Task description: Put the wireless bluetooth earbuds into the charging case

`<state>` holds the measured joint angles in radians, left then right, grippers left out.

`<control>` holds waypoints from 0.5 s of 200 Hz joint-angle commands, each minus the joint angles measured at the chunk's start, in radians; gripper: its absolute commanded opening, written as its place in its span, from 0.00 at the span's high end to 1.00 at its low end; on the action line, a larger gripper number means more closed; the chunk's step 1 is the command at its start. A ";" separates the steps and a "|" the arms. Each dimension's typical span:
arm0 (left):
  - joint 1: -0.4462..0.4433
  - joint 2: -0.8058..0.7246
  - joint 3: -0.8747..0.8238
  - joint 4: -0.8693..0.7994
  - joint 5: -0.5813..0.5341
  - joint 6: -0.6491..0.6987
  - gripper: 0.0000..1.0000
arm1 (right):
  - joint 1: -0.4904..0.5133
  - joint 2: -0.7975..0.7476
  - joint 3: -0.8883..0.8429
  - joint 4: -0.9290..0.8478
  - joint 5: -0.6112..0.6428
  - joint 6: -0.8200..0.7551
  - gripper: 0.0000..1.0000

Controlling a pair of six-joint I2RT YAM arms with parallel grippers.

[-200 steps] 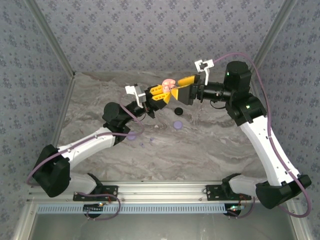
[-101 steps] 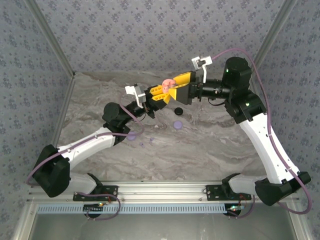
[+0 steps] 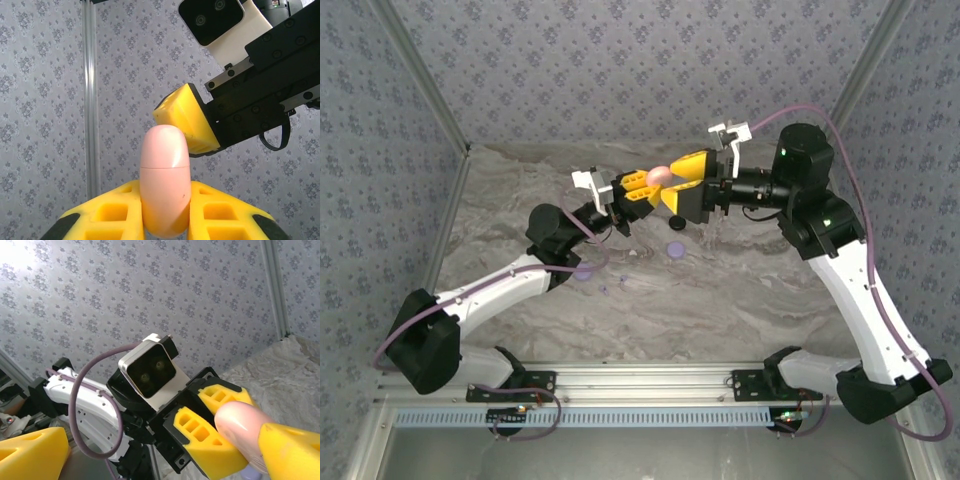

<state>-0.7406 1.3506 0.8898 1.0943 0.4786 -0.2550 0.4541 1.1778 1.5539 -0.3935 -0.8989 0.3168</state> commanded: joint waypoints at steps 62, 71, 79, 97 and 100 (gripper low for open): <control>0.006 -0.032 -0.016 -0.237 -0.126 0.019 1.00 | -0.015 -0.130 -0.044 -0.124 0.370 -0.147 0.00; 0.010 -0.032 -0.018 -0.313 -0.155 0.012 1.00 | -0.020 -0.149 -0.061 -0.121 0.390 -0.157 0.00; 0.014 -0.027 -0.023 -0.374 -0.176 -0.001 1.00 | -0.023 -0.166 -0.074 -0.118 0.408 -0.164 0.00; 0.036 -0.005 -0.044 -0.468 -0.208 -0.060 1.00 | -0.031 -0.198 -0.123 -0.091 0.436 -0.160 0.00; 0.039 0.002 -0.051 -0.473 -0.212 -0.070 1.00 | -0.032 -0.203 -0.133 -0.086 0.439 -0.156 0.00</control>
<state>-0.7288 1.3445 0.8707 0.7860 0.3462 -0.2626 0.4332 1.0111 1.4761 -0.5014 -0.5438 0.1864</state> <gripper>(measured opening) 0.189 0.998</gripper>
